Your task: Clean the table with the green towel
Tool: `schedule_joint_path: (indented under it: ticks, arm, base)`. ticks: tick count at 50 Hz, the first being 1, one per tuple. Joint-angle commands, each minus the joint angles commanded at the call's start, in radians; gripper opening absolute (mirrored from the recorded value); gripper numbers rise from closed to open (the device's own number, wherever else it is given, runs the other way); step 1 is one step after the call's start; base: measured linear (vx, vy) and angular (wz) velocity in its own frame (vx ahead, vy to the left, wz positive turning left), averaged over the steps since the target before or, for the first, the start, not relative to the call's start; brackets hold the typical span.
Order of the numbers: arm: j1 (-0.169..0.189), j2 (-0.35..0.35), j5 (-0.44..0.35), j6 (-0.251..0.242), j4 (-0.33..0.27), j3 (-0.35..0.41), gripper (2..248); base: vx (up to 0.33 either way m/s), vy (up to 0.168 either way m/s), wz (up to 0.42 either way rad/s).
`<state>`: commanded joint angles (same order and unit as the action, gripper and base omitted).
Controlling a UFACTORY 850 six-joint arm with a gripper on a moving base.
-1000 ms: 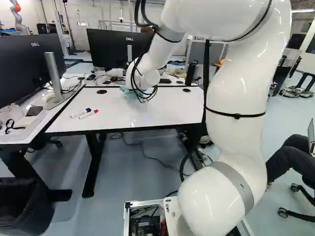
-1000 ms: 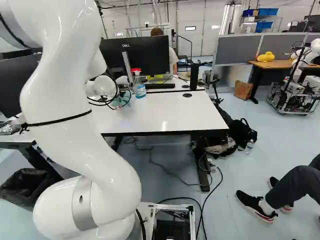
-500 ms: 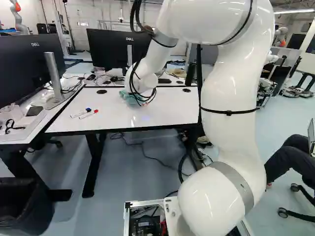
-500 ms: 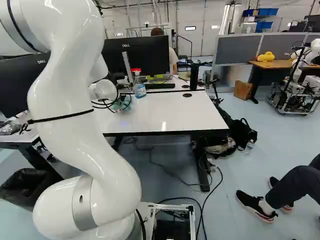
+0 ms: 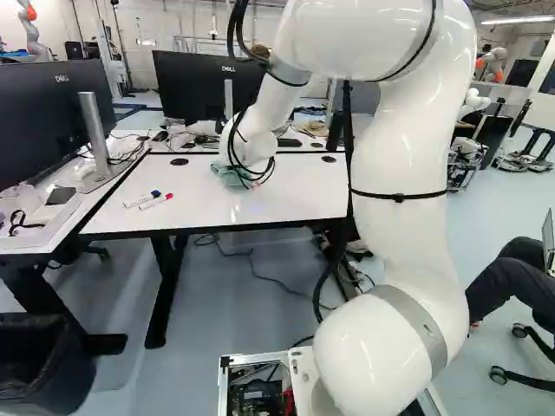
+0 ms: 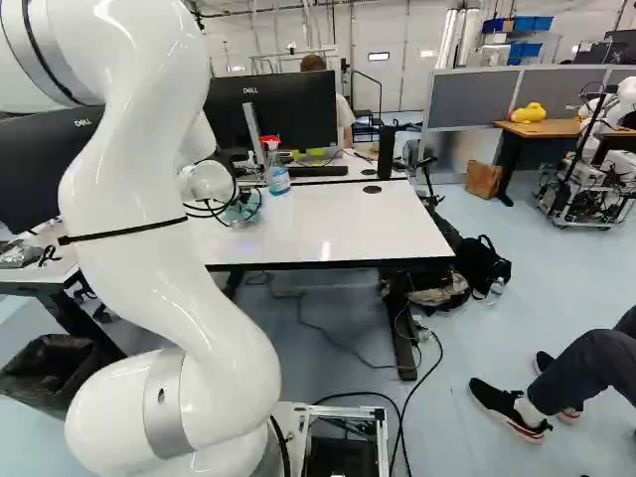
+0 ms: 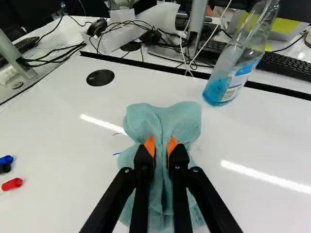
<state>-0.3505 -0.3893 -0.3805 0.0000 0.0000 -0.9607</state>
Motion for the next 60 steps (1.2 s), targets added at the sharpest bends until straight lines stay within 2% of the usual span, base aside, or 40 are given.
schedule_joint_path:
  ticks: [41, 60]
  arm:
    - [0.001, 0.0, 0.11, 0.0, 0.0, 0.0, 48]
    - [0.047, -0.028, 0.11, 0.0, 0.0, -0.035, 48]
  base:
    - [0.0, 0.0, 0.0]
    - [0.0, 0.0, 0.0]
